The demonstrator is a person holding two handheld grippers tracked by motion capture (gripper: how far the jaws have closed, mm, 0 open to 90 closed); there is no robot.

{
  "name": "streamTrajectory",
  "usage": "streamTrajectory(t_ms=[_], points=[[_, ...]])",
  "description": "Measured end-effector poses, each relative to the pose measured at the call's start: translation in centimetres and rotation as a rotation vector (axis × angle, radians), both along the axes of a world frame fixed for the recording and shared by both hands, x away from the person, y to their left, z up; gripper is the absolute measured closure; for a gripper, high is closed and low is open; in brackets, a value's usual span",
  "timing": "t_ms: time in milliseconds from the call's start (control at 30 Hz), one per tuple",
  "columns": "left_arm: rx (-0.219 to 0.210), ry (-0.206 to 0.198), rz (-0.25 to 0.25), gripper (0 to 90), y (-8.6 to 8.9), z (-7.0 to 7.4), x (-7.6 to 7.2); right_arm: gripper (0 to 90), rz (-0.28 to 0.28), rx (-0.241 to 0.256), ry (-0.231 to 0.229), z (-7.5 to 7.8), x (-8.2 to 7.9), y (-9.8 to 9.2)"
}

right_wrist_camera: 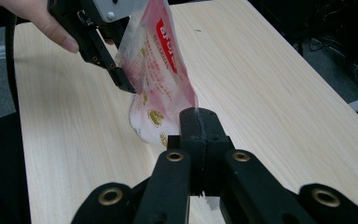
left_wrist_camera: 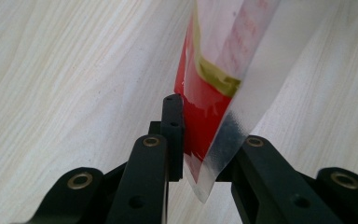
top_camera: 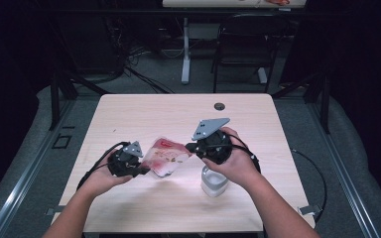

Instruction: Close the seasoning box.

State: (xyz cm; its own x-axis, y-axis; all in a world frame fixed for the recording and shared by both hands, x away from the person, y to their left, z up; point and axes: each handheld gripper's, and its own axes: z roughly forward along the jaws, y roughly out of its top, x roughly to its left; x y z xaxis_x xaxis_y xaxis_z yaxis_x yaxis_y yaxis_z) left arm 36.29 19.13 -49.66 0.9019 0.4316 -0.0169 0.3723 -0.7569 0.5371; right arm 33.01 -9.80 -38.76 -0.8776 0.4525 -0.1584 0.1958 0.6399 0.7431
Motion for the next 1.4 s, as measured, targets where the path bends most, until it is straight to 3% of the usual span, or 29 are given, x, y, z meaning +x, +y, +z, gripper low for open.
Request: streamTrajectory(t_ms=[200,367,633,733,867,1067,1400], points=[[-0.021,0.002,0.042,79.9,0.4,-0.9,-0.2,90.0,0.0,-0.016,0.007,-0.2,0.3,0.8],[-0.001,-0.007,0.049,79.4,0.1,-1.5,-0.3,90.0,-0.001,-0.033,0.008,-0.2,0.5,1.3],[-0.007,-0.003,0.088,69.7,-0.2,-3.0,0.1,90.0,0.01,-0.17,-0.076,-0.3,-0.4,3.2],[-0.022,-0.012,0.104,60.8,-0.2,-3.2,0.0,90.0,0.009,-0.169,-0.073,-0.4,-0.3,3.3],[-0.061,-0.022,0.129,59.5,0.2,-3.4,-0.5,90.0,0.01,-0.159,-0.074,-0.4,-0.2,3.4],[-0.141,-0.006,0.154,60.5,1.1,-3.7,-1.1,89.9,0.019,-0.15,-0.066,-0.4,-0.2,3.9],[-0.159,-0.028,0.152,62.1,2.0,-3.2,-1.9,85.6,0.027,-0.078,-0.015,-0.3,0.1,4.9]])
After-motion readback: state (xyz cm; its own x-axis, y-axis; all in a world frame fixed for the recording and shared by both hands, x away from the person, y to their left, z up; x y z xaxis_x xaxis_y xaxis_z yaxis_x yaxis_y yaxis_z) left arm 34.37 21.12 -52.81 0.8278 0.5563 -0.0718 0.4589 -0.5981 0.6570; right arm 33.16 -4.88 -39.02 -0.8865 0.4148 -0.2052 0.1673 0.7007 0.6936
